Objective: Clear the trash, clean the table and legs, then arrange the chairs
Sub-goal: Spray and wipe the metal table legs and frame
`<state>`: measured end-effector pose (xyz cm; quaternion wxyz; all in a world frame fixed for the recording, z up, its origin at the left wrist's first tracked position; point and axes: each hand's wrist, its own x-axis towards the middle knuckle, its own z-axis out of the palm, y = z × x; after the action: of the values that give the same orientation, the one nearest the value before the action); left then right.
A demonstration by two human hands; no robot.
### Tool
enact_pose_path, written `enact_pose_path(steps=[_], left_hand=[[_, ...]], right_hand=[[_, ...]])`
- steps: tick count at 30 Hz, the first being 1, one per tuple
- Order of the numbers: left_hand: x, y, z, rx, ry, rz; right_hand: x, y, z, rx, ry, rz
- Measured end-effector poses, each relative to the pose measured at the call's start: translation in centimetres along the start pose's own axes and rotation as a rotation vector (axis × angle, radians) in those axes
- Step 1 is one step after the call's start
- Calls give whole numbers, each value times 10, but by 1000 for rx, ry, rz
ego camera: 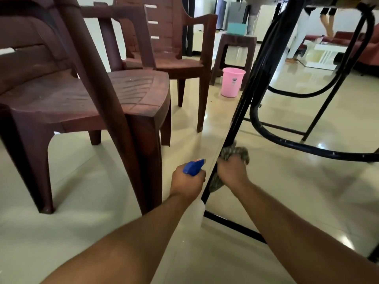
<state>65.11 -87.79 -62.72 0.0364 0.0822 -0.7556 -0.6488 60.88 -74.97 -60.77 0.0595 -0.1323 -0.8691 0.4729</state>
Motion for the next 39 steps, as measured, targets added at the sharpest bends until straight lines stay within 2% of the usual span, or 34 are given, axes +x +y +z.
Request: enact_pose_path(steps=[2,4,6,9,13,15,16,17,18,21,22,24,27,32,34,37,39], left_hand=[[3,1,3,-16,-6,15],[7,2,-2,-11,27,28],[9,1,-8,37,67,38],[9,-9,-19,90,97,35],[3,-24,-33,145,90,14],[2,-30,-36,133,87,15],[1,-31,-36,125,81,7],[2,-32,-36,114,72,0],[1,-32,-35,105,58,-8],[1,-32,-32,100,27,-6],[1,-32,-32,94,24,-12],[2,-35,-33,85,22,-25],[6,-41,-33,90,35,-28],[9,-49,-36,131,38,-8],[10,-51,-35,149,33,-8],[8,-55,-25,170,3,-22],[8,-54,-16,164,-32,-23]], right_hand=[[5,-17,-9,-97,233,-260],[4,-25,-13,-430,451,-537],[3,-15,-14,-752,524,-702],[4,26,-9,-1133,298,-921],[-16,68,20,-1328,-204,-1127],[-30,85,40,-1452,-515,-1126],[-31,89,47,-1480,-597,-1096],[-30,87,47,-1471,-606,-1086],[-27,82,43,-1424,-547,-1113],[-7,66,17,-1165,-76,-1148],[-2,65,9,-1167,28,-1109],[-2,76,6,-1196,64,-1077],[-19,113,30,-1235,-135,-994],[-66,168,79,-1315,-600,-886],[-69,173,95,-1243,-667,-805],[-60,156,90,-1129,-780,-782],[-60,130,73,-1032,-899,-608]])
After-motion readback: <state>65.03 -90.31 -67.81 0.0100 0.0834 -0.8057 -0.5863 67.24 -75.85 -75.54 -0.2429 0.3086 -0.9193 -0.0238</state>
